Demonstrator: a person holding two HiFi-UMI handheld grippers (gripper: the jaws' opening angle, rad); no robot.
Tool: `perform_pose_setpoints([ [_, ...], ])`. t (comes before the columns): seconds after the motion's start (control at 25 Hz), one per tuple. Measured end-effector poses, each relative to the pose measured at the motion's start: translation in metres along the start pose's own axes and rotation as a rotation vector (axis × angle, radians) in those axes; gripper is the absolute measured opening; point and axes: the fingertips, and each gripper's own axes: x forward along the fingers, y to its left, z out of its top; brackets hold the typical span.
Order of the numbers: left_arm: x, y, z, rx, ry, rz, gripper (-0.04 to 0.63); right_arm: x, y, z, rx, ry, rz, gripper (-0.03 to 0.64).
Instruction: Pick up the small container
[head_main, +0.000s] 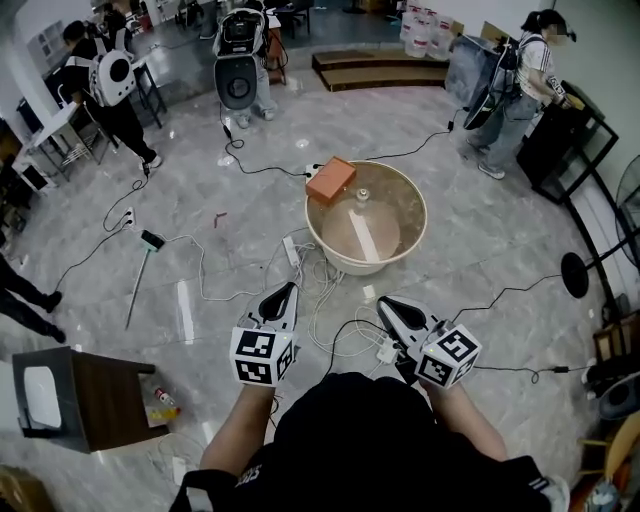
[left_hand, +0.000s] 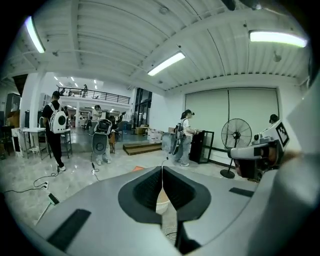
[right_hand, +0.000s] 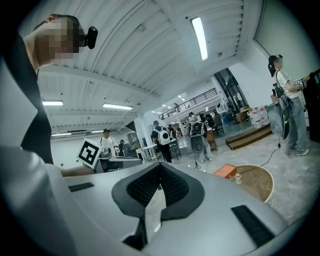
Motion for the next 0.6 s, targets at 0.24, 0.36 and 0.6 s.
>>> perform_pose_setpoints([
  [0.24, 0.018, 0.015, -0.004, -0.029, 0.016, -0.01, 0.02, 0.008, -0.023, -0.002, 0.033, 0.031, -0.049, 0.015],
  [0.36, 0.027, 0.022, -0.008, -0.05, 0.033, -0.008, 0.02, 0.017, -0.035, 0.003, 0.048, 0.035, -0.057, 0.015],
  [0.6, 0.06, 0.042, 0.003, -0.063, 0.037, 0.033, 0.02, 0.053, -0.077, 0.017, 0.055, 0.04, -0.012, 0.015],
])
